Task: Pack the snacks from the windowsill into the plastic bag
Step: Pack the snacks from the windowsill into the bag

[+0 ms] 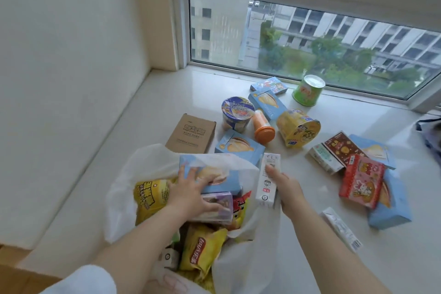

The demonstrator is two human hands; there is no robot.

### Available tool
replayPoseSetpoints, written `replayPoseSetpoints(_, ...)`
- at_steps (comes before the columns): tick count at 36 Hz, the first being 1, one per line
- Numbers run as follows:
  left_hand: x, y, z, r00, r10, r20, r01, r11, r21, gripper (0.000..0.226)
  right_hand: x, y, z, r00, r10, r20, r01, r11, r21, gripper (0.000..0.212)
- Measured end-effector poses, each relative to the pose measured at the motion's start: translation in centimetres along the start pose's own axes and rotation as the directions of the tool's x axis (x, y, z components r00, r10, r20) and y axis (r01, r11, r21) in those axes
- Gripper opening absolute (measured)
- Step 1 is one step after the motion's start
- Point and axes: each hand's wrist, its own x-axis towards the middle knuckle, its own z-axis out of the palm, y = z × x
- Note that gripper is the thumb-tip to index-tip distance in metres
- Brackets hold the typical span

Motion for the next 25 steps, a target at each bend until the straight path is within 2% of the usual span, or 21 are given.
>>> replayPoseSetpoints(3, 0.6, 0.6, 0.3, 0.999, -0.007, 0.035, 0.007, 1.0, 0.011, 0.098, 0.1, -0.2, 0.2, 1.0, -0.015, 0.01, 0.015, 1.0, 0.003, 0.022)
replayPoseSetpoints(6, -0.3, 2.4, 2.5, 0.994, 0.092, 0.05, -0.095, 0.993, 0.063, 0.082, 0.1, -0.2, 0.3, 1.0, -0.018, -0.007, 0.018, 1.0, -0.009, 0.027)
replayPoseSetpoints(9, -0.3, 3.3, 3.4, 0.987, 0.139, 0.074, -0.142, 0.989, 0.038, 0.081, 0.1, 0.1, 0.4, 0.999, -0.015, -0.032, 0.013, 0.999, -0.041, 0.031)
replayPoseSetpoints(12, 1.2, 3.3, 2.9, 0.983, 0.132, 0.129, -0.133, 0.991, -0.002, 0.077, -0.3, -0.1, 0.8, 0.999, -0.025, -0.045, 0.021, 0.996, -0.088, 0.025)
replayPoseSetpoints(14, 1.6, 3.0, 2.3, 0.974, 0.157, 0.164, -0.155, 0.988, -0.024, 0.074, -0.6, -0.3, 1.3, 0.994, -0.085, -0.072, 0.072, 0.984, -0.166, 0.022)
replayPoseSetpoints(16, 0.9, 2.3, 1.8, 0.966, 0.203, 0.161, -0.198, 0.979, -0.043, 0.065, -0.9, -0.5, 2.1, 0.974, -0.21, -0.081, 0.173, 0.93, -0.326, 0.021)
replayPoseSetpoints(18, -0.4, 1.1, 1.4, 0.974, 0.214, 0.08, -0.208, 0.975, -0.075, 0.055, -1.6, -0.9, 3.4, 0.933, -0.355, -0.054, 0.292, 0.837, -0.462, 0.023)
replayPoseSetpoints(20, -1.5, -0.9, 1.3, 0.991, 0.078, -0.108, -0.09, 0.989, -0.116, 0.056, -2.2, -1.0, 5.2, 0.893, -0.45, 0.007, 0.39, 0.767, -0.509, 0.027)
replayPoseSetpoints(22, -2.5, -3.5, 0.8, 0.934, -0.145, -0.326, 0.102, 0.984, -0.145, 0.056, -3.1, -0.8, 7.4, 0.883, -0.46, 0.09, 0.444, 0.758, -0.478, 0.028)
replayPoseSetpoints(23, -2.8, -4.9, 0.6, 0.896, -0.238, -0.375, 0.205, 0.97, -0.128, 0.047, -3.4, -0.5, 8.6, 0.88, -0.457, 0.132, 0.463, 0.76, -0.456, 0.028)
replayPoseSetpoints(25, -3.6, -7.8, 0.2, 0.861, -0.413, -0.297, 0.393, 0.911, -0.127, 0.044, -4.0, 0.2, 11.1, 0.872, -0.442, 0.211, 0.488, 0.752, -0.442, 0.03)
